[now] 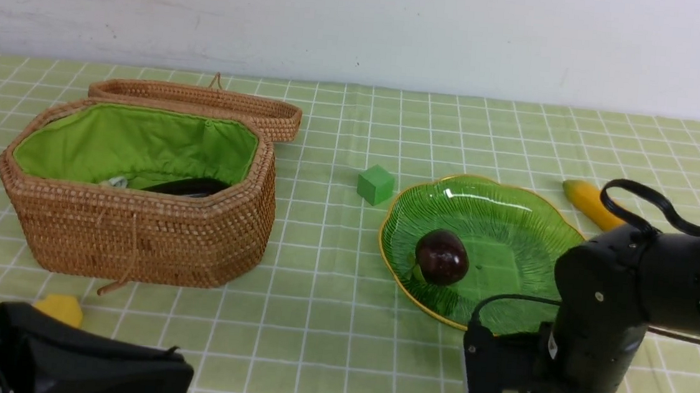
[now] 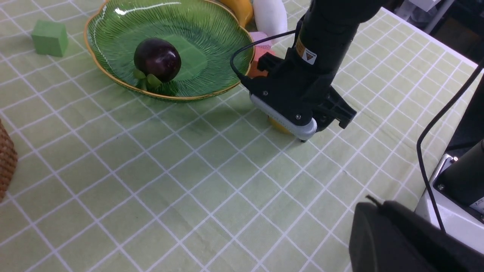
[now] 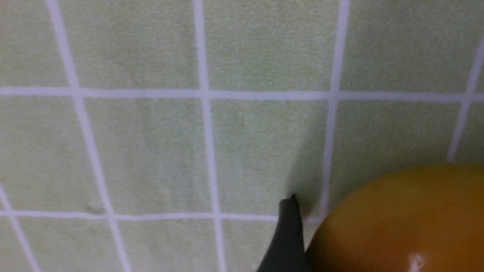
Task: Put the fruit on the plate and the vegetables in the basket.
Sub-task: Use the right arm to grab a mango and put it into the right plate
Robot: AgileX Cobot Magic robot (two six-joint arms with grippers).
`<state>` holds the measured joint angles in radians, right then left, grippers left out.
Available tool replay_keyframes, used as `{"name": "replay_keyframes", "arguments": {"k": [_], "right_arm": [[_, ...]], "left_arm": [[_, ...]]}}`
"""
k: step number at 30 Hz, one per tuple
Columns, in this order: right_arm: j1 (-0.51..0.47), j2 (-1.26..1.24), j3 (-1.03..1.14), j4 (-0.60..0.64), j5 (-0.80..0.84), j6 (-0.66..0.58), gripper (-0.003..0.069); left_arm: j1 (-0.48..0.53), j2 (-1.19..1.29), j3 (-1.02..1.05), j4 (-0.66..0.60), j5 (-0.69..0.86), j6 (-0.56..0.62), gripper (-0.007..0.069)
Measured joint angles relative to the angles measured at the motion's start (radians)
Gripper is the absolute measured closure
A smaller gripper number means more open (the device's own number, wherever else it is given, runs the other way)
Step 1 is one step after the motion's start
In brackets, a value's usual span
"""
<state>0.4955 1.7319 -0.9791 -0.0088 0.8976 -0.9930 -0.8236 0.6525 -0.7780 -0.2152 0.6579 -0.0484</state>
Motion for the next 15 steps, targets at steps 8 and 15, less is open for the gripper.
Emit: {"name": "replay_keyframes", "arguments": {"k": [8,15], "right_arm": [[-0.004,-0.105,-0.171,0.024,-0.001,0.396,0.0116],[-0.098,-0.012,-0.369,0.029,-0.207,0.771,0.0116]], "left_arm": [[0.0,0.0,0.0,-0.009,-0.098,0.058,0.0638],[0.0,0.0,0.0,-0.013,-0.305,0.074,0.0638]]}}
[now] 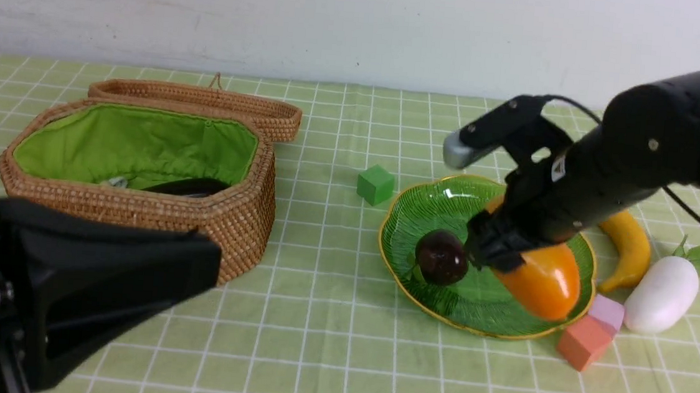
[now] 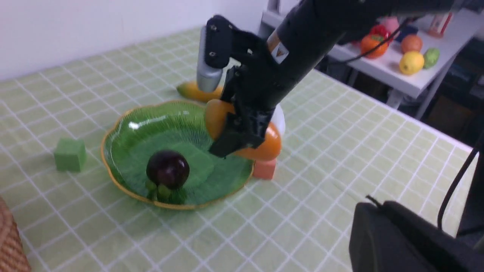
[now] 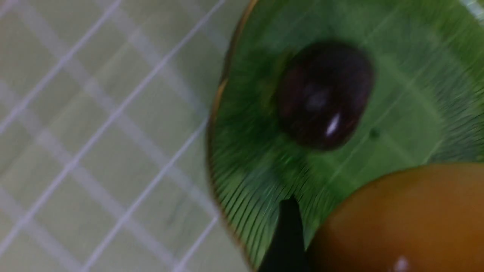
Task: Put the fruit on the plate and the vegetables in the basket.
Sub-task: Use the right arm to grab a mango and put it into the right plate, then take a daikon with your right arm and place it on the basket on the left.
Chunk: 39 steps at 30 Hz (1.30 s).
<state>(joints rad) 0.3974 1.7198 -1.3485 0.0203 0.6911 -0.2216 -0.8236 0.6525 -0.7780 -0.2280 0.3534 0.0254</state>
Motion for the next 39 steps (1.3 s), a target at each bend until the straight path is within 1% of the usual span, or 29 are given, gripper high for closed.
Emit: {"name": "replay_keyframes", "arguments": {"k": [4,7,10,16,20,21,23,26,28,30,32,34,35,37,39], "right_arm": [[-0.078,0.108,-0.046,0.0,-0.086,0.158,0.0116],[-0.112,0.169,-0.058,-0.005,-0.118,0.222,0.0116],[-0.122,0.228,-0.069,-0.011,-0.156,0.24,0.0116],[-0.122,0.256,-0.07,-0.03,-0.161,0.247,0.0109],[-0.122,0.233,-0.07,-0.03,-0.158,0.247,0.0002],[-0.122,0.222,-0.07,-0.03,-0.155,0.247,-0.0011],[-0.122,0.184,-0.07,-0.03,-0.148,0.247,-0.0013],[-0.125,0.114,-0.07,-0.03,-0.121,0.247,0.0021],[-0.136,0.038,-0.07,-0.035,-0.067,0.252,0.0099],[-0.156,-0.013,-0.07,-0.054,-0.023,0.27,0.0154],[-0.206,-0.061,-0.071,-0.104,0.066,0.305,0.0248],[-0.253,-0.081,-0.072,-0.133,0.146,0.353,0.0314],[-0.3,-0.085,-0.073,-0.143,0.209,0.393,0.0356],[-0.381,-0.077,-0.061,-0.137,0.284,0.461,0.0405],[-0.448,-0.06,-0.045,-0.109,0.305,0.509,0.0417]], "left_arm": [[0.0,0.0,0.0,-0.001,-0.078,0.001,0.0637],[0.0,0.0,0.0,-0.002,-0.09,0.001,0.0637],[0.0,0.0,0.0,-0.003,-0.089,0.001,0.0637],[0.0,0.0,0.0,-0.003,-0.082,0.001,0.0637],[0.0,0.0,0.0,-0.004,-0.056,0.001,0.0637],[0.0,0.0,0.0,-0.004,-0.051,0.001,0.0637],[0.0,0.0,0.0,-0.004,-0.043,0.001,0.0637],[0.0,0.0,0.0,-0.004,-0.043,0.001,0.0637],[0.0,0.0,0.0,-0.004,-0.037,0.001,0.0637],[0.0,0.0,0.0,-0.004,-0.023,0.001,0.0637],[0.0,0.0,0.0,-0.004,0.015,0.001,0.0637],[0.0,0.0,0.0,-0.004,0.055,0.001,0.0637],[0.0,0.0,0.0,-0.003,0.084,0.001,0.0637],[0.0,0.0,0.0,-0.003,0.14,0.001,0.0637],[0.0,0.0,0.0,-0.003,0.178,0.001,0.0637]]}}
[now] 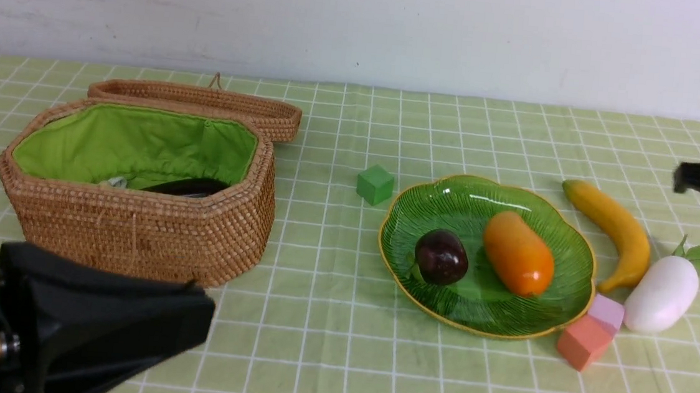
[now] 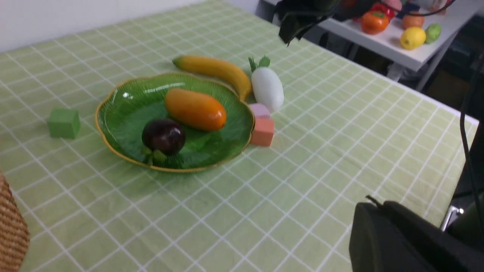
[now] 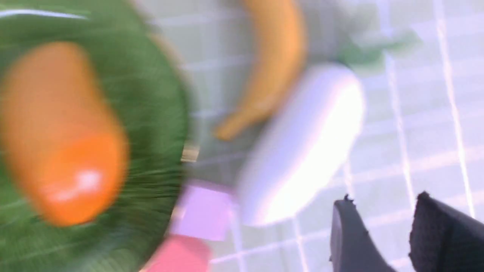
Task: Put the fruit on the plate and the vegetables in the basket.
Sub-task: Take a daikon with your right arm and place it on the basket on the left.
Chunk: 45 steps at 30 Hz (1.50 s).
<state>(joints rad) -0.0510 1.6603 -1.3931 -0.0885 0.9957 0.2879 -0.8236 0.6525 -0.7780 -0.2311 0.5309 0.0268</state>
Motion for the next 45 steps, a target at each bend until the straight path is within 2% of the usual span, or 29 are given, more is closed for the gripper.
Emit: {"name": "replay_keyframes", "arguments": {"k": [3,5,7,8,9,12,15,18,23,29,35,39,42,45], "right_arm": [[-0.066,0.054,0.018,0.079,-0.021,0.034,0.0386],[-0.088,0.103,0.024,0.153,-0.076,0.041,0.0327],[-0.093,0.157,0.024,0.198,-0.147,0.029,0.0229],[-0.094,0.162,0.024,0.204,-0.154,0.027,0.0221],[-0.094,0.194,0.024,0.22,-0.189,0.015,0.016],[-0.094,0.257,0.024,0.233,-0.237,0.002,0.0055],[-0.094,0.305,0.024,0.233,-0.25,0.002,0.0022],[-0.094,0.334,0.024,0.23,-0.249,0.001,0.0039],[-0.094,0.344,0.024,0.219,-0.246,-0.007,0.0132],[-0.094,0.343,0.024,0.217,-0.242,-0.103,0.0132],[-0.094,0.262,0.024,0.191,-0.124,-0.156,0.0132],[-0.049,0.101,0.024,0.228,-0.02,-0.164,0.0132],[0.079,-0.002,-0.001,0.319,0.006,-0.233,0.0132],[0.243,-0.014,-0.099,0.416,0.012,-0.315,0.0132]], "left_arm": [[0.0,0.0,0.0,0.0,0.024,0.0,0.0637],[0.0,0.0,0.0,0.0,0.029,0.0,0.0637],[0.0,0.0,0.0,0.0,0.032,0.0,0.0637],[0.0,0.0,0.0,0.0,0.033,0.0,0.0637],[0.0,0.0,0.0,0.0,0.035,0.0,0.0636],[0.0,0.0,0.0,0.0,0.036,0.0,0.0635],[0.0,0.0,0.0,0.0,0.041,0.0,0.0634],[0.0,0.0,0.0,0.0,0.042,0.0,0.0634],[0.0,0.0,0.0,0.0,0.042,0.0,0.0633],[0.0,0.0,0.0,0.001,0.042,0.0,0.0632],[0.0,0.0,0.0,0.009,0.042,0.0,0.0633],[0.0,-0.001,0.0,0.101,0.042,-0.046,0.0637],[0.0,-0.023,0.0,0.257,0.042,-0.178,0.0637],[0.0,-0.074,0.0,0.487,0.049,-0.374,0.0637]]}}
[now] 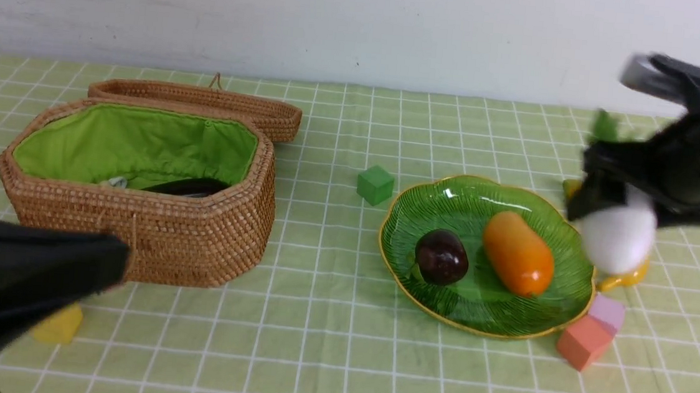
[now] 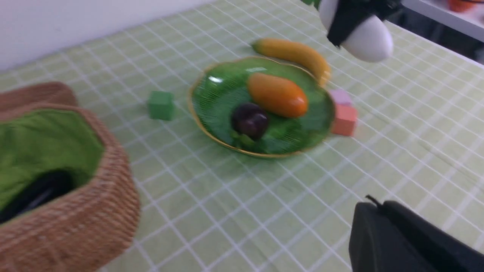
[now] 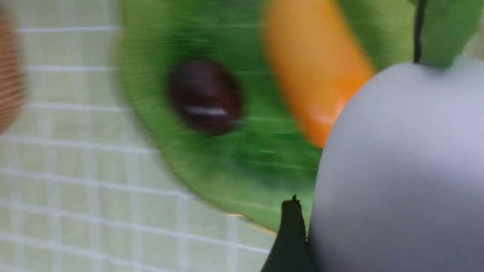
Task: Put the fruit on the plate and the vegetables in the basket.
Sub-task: Take a daikon with your right arm and place it on the basket on the left.
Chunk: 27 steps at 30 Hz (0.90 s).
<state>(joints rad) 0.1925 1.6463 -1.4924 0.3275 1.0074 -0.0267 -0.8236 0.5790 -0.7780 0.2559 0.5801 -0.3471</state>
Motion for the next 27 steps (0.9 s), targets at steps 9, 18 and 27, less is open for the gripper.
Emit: {"name": "replay_keyframes", "arguments": {"k": [9,18,27], "right_arm": [[0.42,0.261,-0.449,0.109,-0.187,-0.225,0.0132],[0.557,0.606,-0.826,0.109,-0.413,-0.365,0.0132],[0.59,0.751,-0.852,0.095,-0.571,-0.506,0.0062]], "left_arm": [[0.0,-0.151,0.0,0.478,0.19,-0.536,0.0637],[0.0,-0.188,0.0,0.517,0.217,-0.575,0.0637],[0.0,-0.188,0.0,0.49,0.218,-0.548,0.0637]]}}
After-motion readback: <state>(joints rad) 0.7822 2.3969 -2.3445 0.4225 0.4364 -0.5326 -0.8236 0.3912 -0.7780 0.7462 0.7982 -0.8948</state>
